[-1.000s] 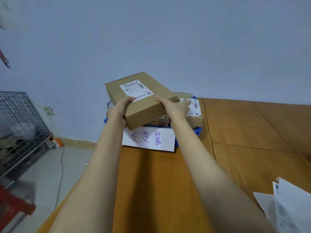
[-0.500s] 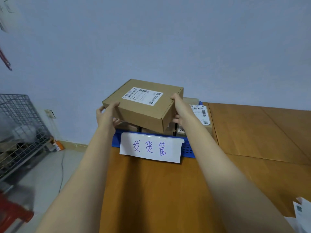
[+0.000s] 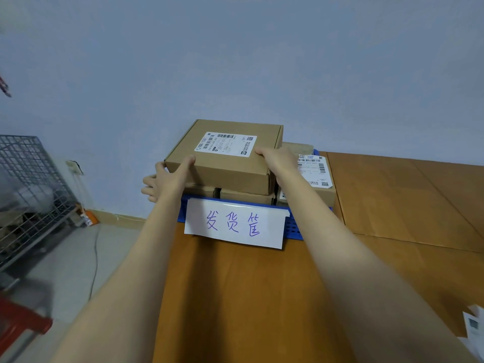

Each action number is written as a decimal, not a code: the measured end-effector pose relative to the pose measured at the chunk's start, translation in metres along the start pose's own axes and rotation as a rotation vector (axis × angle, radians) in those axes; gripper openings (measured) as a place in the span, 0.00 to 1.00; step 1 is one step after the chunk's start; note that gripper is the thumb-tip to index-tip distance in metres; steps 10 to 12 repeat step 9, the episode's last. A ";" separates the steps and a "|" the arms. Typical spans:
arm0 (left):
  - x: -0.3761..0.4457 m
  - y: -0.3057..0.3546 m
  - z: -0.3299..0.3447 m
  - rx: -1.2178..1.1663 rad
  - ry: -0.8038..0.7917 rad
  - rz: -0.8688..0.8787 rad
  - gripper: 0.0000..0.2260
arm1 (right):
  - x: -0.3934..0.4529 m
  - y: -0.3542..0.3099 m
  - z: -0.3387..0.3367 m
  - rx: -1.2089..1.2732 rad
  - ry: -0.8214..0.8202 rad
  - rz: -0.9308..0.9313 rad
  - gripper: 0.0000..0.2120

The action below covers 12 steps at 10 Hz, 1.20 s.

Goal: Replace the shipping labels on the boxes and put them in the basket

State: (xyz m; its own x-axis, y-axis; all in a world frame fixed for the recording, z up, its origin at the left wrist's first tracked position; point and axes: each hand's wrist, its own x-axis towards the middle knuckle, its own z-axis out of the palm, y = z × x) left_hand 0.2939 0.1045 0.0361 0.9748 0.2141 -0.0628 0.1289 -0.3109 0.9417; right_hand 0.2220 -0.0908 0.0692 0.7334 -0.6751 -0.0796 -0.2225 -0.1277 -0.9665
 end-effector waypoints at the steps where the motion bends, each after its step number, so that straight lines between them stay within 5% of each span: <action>1: -0.002 -0.002 0.001 0.018 0.054 0.076 0.33 | 0.001 0.007 0.000 -0.068 0.027 -0.039 0.29; 3: -0.005 -0.013 0.002 -0.027 0.121 0.079 0.33 | 0.001 0.014 0.005 -0.188 0.036 -0.045 0.35; 6: 0.000 -0.008 0.001 0.002 0.084 0.027 0.36 | 0.002 0.009 0.012 -0.334 0.016 -0.084 0.25; 8: -0.003 0.000 -0.016 -0.041 -0.021 -0.047 0.39 | -0.020 0.002 -0.010 -0.194 -0.012 -0.149 0.20; 9: 0.000 0.014 -0.056 -0.275 0.023 -0.016 0.38 | -0.040 -0.020 -0.060 -0.114 0.092 -0.272 0.16; 12: 0.000 0.014 -0.056 -0.275 0.023 -0.016 0.38 | -0.040 -0.020 -0.060 -0.114 0.092 -0.272 0.16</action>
